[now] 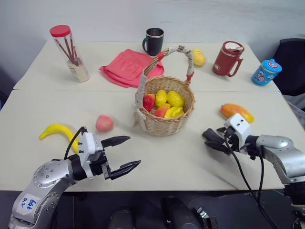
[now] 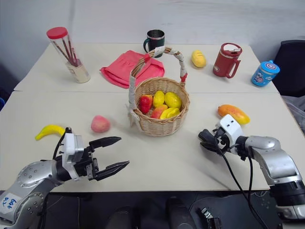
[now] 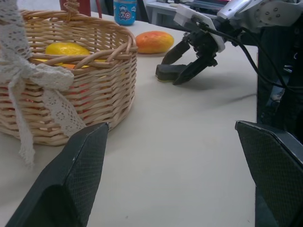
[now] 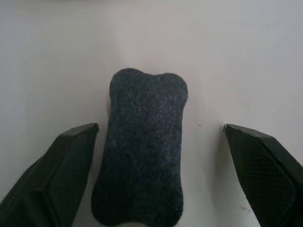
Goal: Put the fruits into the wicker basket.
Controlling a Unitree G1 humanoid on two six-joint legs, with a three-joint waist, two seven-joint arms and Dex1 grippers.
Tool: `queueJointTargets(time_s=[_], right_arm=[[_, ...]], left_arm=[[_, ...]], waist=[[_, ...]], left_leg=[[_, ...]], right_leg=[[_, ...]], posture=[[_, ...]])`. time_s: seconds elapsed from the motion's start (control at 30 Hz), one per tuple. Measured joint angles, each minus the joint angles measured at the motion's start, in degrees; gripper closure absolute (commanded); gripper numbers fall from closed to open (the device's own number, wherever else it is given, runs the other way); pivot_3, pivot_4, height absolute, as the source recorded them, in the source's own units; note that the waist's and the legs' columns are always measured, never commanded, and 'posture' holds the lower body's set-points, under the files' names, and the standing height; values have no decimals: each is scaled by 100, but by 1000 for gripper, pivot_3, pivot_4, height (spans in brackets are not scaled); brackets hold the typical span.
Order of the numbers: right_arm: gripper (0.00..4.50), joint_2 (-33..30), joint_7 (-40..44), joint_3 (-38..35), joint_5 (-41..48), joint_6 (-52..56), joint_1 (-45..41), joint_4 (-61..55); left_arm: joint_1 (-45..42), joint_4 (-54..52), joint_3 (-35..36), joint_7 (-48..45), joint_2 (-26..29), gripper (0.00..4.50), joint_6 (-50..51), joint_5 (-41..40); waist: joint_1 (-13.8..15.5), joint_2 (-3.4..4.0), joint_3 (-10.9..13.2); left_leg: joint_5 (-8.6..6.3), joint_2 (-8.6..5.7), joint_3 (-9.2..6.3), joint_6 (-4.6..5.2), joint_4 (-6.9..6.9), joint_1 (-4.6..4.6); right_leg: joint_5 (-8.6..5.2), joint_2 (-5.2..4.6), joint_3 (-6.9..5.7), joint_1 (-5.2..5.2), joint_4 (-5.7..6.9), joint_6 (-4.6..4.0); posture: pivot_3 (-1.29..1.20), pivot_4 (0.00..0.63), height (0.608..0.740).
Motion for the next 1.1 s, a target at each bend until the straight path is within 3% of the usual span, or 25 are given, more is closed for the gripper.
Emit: queueJointTargets(time_s=[0.13,0.23,0.43,0.57,0.63,0.73,0.8,0.93,0.97,1.1], right_arm=[[2391,-64,142,-206,114,209,163,-57],[3178,-136,731,-853,545,-102,982,-371],[3178,-237,1044,-2904,1117,-278,2672,-925],[3178,-587,1012,-3480,798,-564,2896,-165],[3178,-882,667,-3545,454,-701,2496,808],[3178,-1057,76,-3116,-151,-1297,1213,2417],[3178,-1049,-342,-2698,-540,-1744,227,3514],[3178,-815,-707,-2222,-932,-2477,-872,5011],[2545,-678,-697,-2133,-954,-2627,-1126,5378],[1291,-510,-554,-1997,-1030,-2985,-1534,6234]], left_arm=[[50,6,-13,-45,0,0,-12,20],[16,80,-87,-209,6,0,-39,40],[-256,563,-202,-702,117,0,-139,66],[-528,892,-187,-771,98,0,-261,114],[-595,919,-187,-815,73,0,-313,116],[-612,978,-173,-825,-28,0,-522,203],[-646,1035,-119,-737,-157,0,-641,249],[-625,1105,-53,-717,-86,0,-718,342],[-605,1131,2,-718,-31,0,-728,389],[-502,1133,323,-722,149,0,-770,443]], waist=[[76,-13,-8],[181,-11,-7],[172,-3,-2],[127,-5,-2],[46,-4,-1],[-108,-5,1],[-159,5,7],[-150,27,20],[-153,28,21],[-155,41,28]], left_leg=[[3,-9,-10,7,0,1],[-1,-10,-12,9,-7,-9],[-3,-7,-2,7,-9,-13],[-2,-10,15,13,-9,0],[2,-18,36,24,-10,6],[4,-13,58,24,-13,19],[8,-8,68,15,-15,21],[30,9,68,-34,-22,12],[29,14,69,-39,-22,12],[26,12,87,-37,-20,14]], right_leg=[[2,-7,-6,6,-3,3],[1,-5,-10,2,-13,3],[-1,1,-1,-7,-15,6],[4,3,16,-1,-14,12],[5,-1,36,-1,-14,12],[8,4,55,1,-14,14],[13,11,64,-5,-9,23],[11,31,65,-23,-9,20],[11,36,66,-23,-10,20],[10,28,75,-23,-13,20]], posture=[[0,150,740],[0,150,740],[0,150,740],[0,150,740],[0,150,740],[0,150,740],[0,150,740],[0,150,740],[0,150,740],[0,150,740]])
